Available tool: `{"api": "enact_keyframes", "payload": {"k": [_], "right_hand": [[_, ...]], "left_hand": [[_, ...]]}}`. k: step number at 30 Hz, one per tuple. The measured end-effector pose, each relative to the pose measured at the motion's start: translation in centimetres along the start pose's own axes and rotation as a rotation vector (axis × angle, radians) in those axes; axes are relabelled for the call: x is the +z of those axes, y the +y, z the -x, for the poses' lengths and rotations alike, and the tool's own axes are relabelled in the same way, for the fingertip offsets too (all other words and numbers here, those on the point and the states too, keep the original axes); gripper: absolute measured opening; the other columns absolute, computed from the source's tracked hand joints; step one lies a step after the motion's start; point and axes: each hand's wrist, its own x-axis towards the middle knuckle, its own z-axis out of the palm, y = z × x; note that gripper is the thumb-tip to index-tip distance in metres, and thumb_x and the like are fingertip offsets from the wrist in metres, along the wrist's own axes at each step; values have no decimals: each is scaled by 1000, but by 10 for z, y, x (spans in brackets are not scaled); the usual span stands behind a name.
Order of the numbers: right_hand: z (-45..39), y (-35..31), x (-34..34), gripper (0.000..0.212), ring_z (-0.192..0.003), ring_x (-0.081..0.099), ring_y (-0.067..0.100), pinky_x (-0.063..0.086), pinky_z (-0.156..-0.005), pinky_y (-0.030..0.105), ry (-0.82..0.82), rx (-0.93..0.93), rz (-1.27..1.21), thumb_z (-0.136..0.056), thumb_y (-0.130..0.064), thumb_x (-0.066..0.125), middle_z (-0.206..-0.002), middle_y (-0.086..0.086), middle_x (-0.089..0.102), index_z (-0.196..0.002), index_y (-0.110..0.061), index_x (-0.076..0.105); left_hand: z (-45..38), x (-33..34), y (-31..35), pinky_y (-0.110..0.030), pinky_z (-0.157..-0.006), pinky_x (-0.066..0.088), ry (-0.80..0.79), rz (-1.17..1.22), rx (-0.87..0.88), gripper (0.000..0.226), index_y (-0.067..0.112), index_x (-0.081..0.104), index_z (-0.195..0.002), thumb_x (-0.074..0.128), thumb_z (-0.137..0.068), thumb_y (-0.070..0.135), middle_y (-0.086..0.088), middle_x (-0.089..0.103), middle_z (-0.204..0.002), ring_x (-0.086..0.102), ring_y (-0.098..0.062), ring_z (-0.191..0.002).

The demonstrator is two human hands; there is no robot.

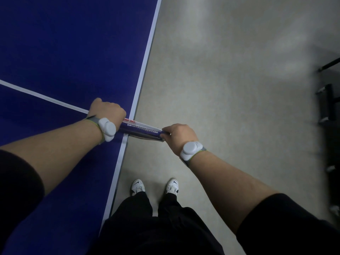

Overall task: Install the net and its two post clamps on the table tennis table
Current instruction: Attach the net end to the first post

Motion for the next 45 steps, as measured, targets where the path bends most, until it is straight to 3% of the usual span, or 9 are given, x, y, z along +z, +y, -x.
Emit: {"api": "enact_keyframes", "payload": {"k": [4,8,17,21,29,37,45], "right_hand": [[-5,-4,-3,23,-92,68,30,56,-80,39,-51,30,13,-98,-31,59,-99,6,75,-104,-22,79],[-13,-8,-8,22,-92,69,32,58,-78,37,-92,24,96,-95,-21,57,-100,6,75,-102,-22,78],[-25,-8,-19,24,-90,70,34,59,-78,39,-88,-4,156,-96,-21,55,-99,8,75,-101,-18,79],[-23,-6,-16,23,-90,69,33,58,-78,38,-68,1,141,-95,-23,56,-101,6,75,-101,-22,79],[-16,-6,-11,25,-93,68,32,55,-76,35,-35,47,86,-97,-23,56,-105,6,74,-107,-22,79],[-9,-10,-11,24,-100,68,29,57,-83,35,-15,122,-34,-96,-30,65,-115,4,74,-117,-23,75],[-1,-17,-19,35,-102,68,21,53,-84,30,34,104,-118,-91,-39,70,-119,-5,72,-124,-28,73]], "left_hand": [[-1,3,1,-38,-85,48,-30,-11,-2,15,30,60,-75,64,-76,16,11,62,-75,57,-11,-67],[-1,3,1,-37,-83,45,6,-21,2,16,30,60,-78,58,-84,15,10,59,-75,54,-12,-66],[1,9,-1,-35,-77,47,44,34,-28,17,29,62,-82,56,-84,13,8,57,-78,57,-15,-69],[4,8,-2,-33,-65,44,55,88,-62,15,30,65,-88,57,-86,17,6,57,-82,58,-16,-67],[2,24,-12,-33,-66,38,251,60,-93,17,34,71,-102,62,-88,30,6,60,-93,59,-19,-71],[-2,43,-7,-37,-77,44,86,83,-107,17,33,71,-96,61,-82,33,8,62,-88,59,-21,-88],[45,39,-35,-41,-87,50,188,248,-109,64,43,56,-135,71,-74,56,8,67,-119,62,-24,-108]]}}
